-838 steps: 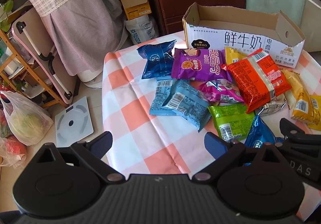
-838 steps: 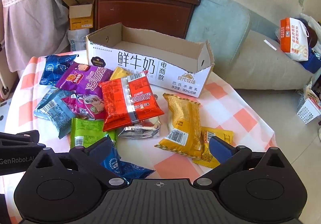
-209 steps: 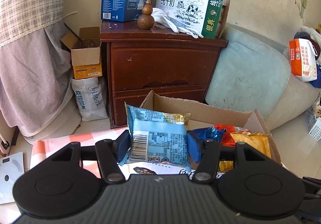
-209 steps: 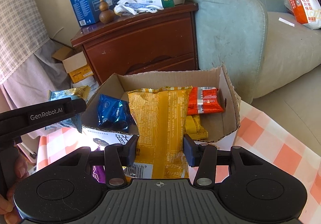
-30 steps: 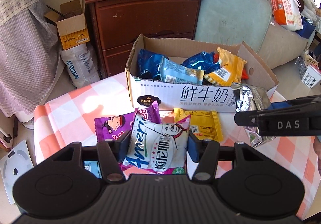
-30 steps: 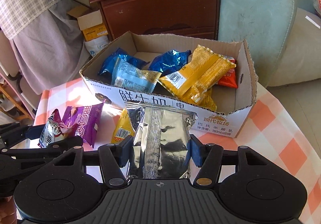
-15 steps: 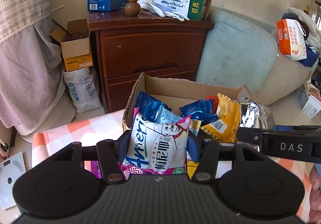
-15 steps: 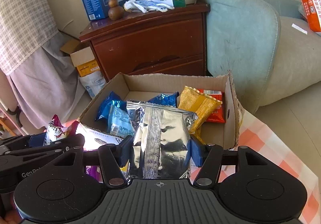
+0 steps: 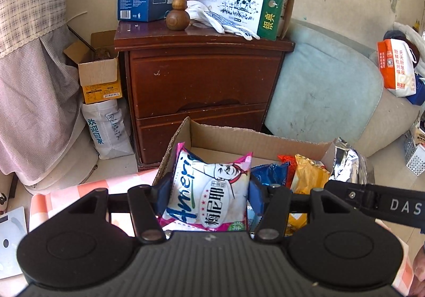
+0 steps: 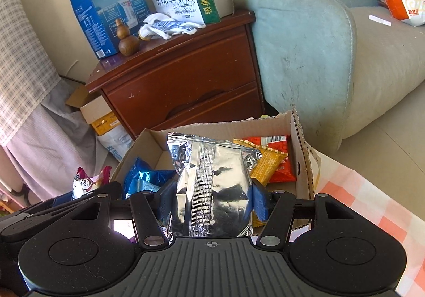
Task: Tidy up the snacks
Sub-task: 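Lower both packets into the box and open both tools, then move both tools back over the remaining snacks on the table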
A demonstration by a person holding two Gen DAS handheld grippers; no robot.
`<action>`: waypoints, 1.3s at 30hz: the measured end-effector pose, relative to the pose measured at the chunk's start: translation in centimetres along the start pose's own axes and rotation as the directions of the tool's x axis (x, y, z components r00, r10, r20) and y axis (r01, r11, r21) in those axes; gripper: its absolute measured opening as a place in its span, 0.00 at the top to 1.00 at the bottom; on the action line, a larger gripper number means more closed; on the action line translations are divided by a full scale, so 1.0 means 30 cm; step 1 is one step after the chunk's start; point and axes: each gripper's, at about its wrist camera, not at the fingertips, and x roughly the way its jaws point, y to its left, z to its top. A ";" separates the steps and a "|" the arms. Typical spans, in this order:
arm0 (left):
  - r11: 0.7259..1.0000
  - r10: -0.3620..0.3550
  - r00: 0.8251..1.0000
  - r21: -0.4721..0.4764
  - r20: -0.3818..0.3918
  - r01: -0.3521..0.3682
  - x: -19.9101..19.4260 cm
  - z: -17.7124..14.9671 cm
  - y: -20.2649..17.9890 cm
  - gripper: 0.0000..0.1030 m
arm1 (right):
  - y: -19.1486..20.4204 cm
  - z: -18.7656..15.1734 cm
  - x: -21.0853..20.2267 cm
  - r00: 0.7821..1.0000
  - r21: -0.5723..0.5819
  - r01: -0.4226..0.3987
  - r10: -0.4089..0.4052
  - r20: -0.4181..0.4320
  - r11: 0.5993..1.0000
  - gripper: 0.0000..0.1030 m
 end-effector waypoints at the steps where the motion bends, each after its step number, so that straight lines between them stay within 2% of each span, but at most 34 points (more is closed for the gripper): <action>1: 1.000 0.002 1.000 -0.006 -0.002 -0.002 0.013 0.007 0.002 0.46 | 0.000 0.000 0.005 1.000 0.002 0.001 -0.001 0.001 1.000 0.44; 7: 0.999 0.011 1.000 -0.040 -0.026 -0.012 0.082 0.027 0.009 0.46 | -0.008 0.011 0.041 1.000 0.031 0.009 -0.009 0.008 0.999 0.44; 17: 0.998 0.006 0.999 -0.059 -0.047 -0.008 0.162 0.049 -0.007 0.44 | -0.040 0.019 0.117 0.997 0.088 0.075 -0.078 0.030 0.993 0.44; 20: 0.998 0.029 0.998 -0.048 -0.056 -0.031 0.182 0.041 -0.017 0.33 | -0.060 0.021 0.128 0.992 0.102 0.109 -0.115 0.051 0.989 0.41; 21: 0.998 0.039 0.998 -0.040 -0.055 -0.041 0.184 0.036 -0.021 0.27 | -0.066 0.020 0.127 0.990 0.106 0.121 -0.127 0.057 0.987 0.38; 22: 0.998 0.046 0.998 -0.032 -0.051 -0.047 0.182 0.033 -0.025 0.22 | -0.070 0.020 0.124 0.989 0.108 0.124 -0.131 0.061 0.986 0.30; 25: 0.998 0.066 0.997 -0.012 -0.039 -0.066 0.167 0.033 -0.034 0.13 | -0.068 0.026 0.113 0.988 0.101 0.129 -0.136 0.065 0.986 0.22; 31: 0.996 0.088 0.996 0.012 -0.032 -0.087 0.126 0.025 -0.034 0.05 | -0.046 0.020 0.097 0.988 0.060 0.148 -0.151 0.037 0.987 0.15; 39: 0.992 0.126 0.989 0.001 -0.073 -0.126 0.063 -0.015 0.004 0.02 | -0.006 -0.018 0.065 0.981 -0.022 0.191 -0.191 0.023 0.981 0.13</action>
